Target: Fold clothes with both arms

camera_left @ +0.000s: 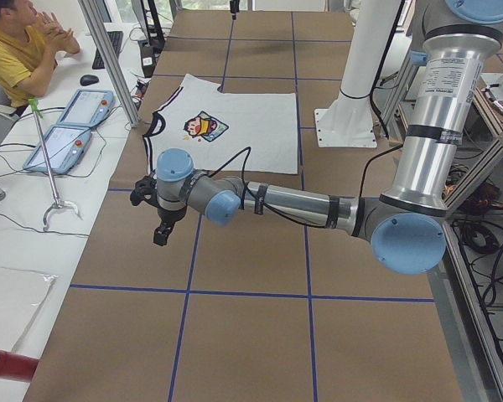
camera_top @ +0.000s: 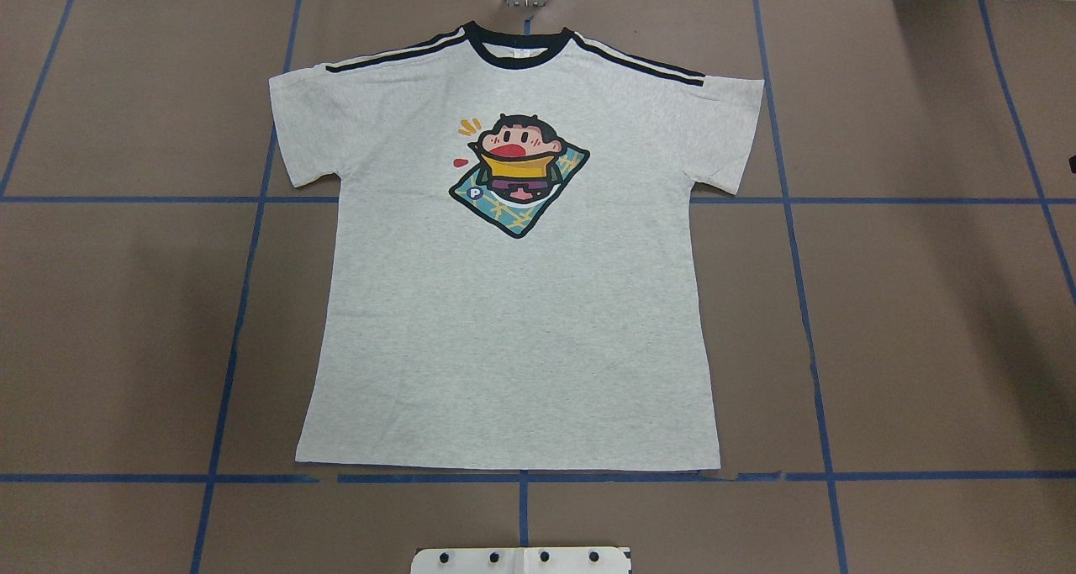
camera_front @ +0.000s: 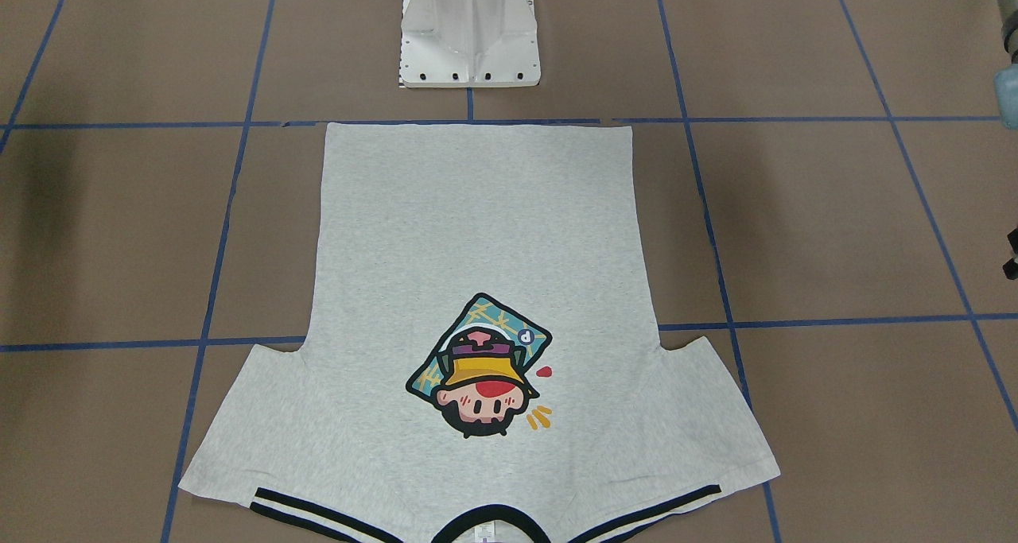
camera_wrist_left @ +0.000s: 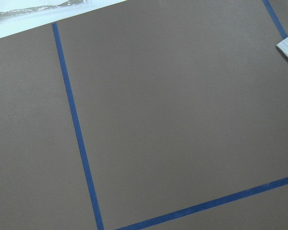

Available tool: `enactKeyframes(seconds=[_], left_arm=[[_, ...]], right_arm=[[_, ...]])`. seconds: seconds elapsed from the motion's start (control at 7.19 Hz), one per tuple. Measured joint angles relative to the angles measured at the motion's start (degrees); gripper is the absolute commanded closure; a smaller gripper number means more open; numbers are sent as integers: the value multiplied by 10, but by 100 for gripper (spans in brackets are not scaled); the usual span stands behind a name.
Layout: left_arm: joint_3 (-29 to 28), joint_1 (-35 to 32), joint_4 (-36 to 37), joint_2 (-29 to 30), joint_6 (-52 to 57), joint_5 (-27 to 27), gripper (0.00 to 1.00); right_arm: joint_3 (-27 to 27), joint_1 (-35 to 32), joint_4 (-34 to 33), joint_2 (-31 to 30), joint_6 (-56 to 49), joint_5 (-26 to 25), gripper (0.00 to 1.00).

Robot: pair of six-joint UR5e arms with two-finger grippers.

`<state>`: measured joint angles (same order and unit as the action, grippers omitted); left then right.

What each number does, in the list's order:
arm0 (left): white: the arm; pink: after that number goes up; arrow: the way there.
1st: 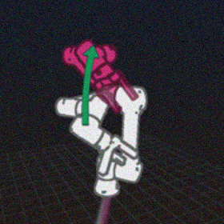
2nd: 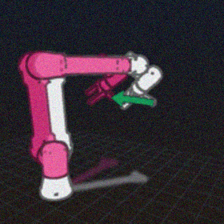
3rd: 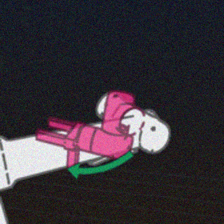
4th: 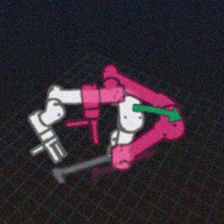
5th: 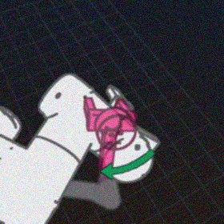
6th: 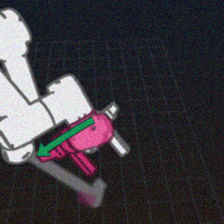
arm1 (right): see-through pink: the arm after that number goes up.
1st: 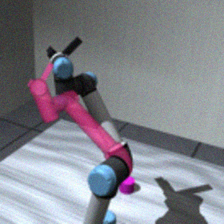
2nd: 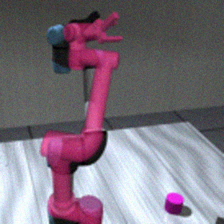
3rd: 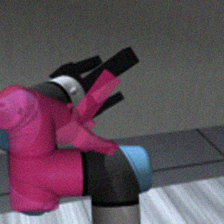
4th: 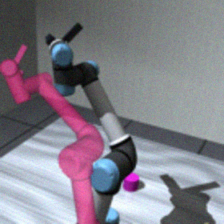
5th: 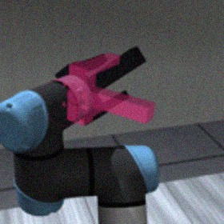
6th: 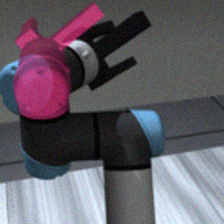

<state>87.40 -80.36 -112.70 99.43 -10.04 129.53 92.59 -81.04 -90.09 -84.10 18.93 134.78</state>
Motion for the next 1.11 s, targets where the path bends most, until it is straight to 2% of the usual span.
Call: enactKeyframes(seconds=[0.28,0.42,0.56,0.83,0.97,1.11], left_arm=[[9,2,-5,-5,0,1,0],[6,2,-4,-5,0,10,0],[3,2,-2,-4,-2,21,1],[7,3,-6,-4,-21,25,1],[10,3,-9,-5,-25,24,1],[11,3,-16,-5,-27,23,1]], right_arm=[[23,19,7,3,9,0,0],[17,40,31,21,41,-2,0],[-13,68,78,56,103,-5,1],[-137,117,250,148,251,-21,1],[-193,143,331,189,316,-55,6],[-229,181,389,223,387,-126,13]])
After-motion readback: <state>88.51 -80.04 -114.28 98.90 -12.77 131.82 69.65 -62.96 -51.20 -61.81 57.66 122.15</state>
